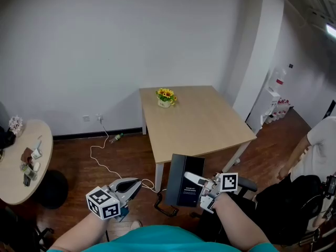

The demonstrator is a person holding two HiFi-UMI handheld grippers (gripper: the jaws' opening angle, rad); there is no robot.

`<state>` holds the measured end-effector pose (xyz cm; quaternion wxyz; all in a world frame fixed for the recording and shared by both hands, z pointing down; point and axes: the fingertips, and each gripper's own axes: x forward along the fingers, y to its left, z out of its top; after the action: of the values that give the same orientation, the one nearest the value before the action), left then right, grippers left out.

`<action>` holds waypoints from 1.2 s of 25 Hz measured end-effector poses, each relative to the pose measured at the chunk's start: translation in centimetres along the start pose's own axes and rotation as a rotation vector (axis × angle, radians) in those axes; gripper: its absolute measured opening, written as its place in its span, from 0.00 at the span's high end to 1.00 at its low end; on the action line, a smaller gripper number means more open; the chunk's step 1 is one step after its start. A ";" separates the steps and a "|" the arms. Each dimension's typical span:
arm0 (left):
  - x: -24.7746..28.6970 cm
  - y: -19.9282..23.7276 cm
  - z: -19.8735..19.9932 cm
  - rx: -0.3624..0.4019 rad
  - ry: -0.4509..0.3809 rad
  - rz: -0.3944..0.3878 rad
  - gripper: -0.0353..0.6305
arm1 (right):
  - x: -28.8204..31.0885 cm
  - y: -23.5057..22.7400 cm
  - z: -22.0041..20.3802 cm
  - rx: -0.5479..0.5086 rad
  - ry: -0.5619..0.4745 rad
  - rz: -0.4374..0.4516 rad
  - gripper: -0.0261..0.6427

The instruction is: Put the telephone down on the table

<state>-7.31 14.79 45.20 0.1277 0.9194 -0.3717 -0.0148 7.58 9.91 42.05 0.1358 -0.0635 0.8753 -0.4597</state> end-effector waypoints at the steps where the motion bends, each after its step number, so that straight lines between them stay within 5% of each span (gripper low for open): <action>1: 0.3 1.3 0.4 0.002 0.001 -0.015 0.94 | 1.0 -0.5 0.7 -0.002 -0.014 -0.001 0.72; 8: 1.9 10.3 3.9 0.016 0.038 -0.128 0.94 | 6.8 -3.1 5.7 -0.001 -0.157 -0.022 0.72; 15: 6.0 16.4 6.0 0.011 0.044 -0.147 0.94 | 9.7 -7.1 10.7 -0.009 -0.169 -0.048 0.72; 30: 22.3 24.6 7.3 -0.020 0.042 0.014 0.94 | 9.5 -21.3 25.2 0.033 -0.005 0.005 0.72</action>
<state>-8.80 -19.12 45.73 0.1449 0.9155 -0.3754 0.0016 5.73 -24.32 44.21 0.1401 -0.0601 0.8674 -0.4737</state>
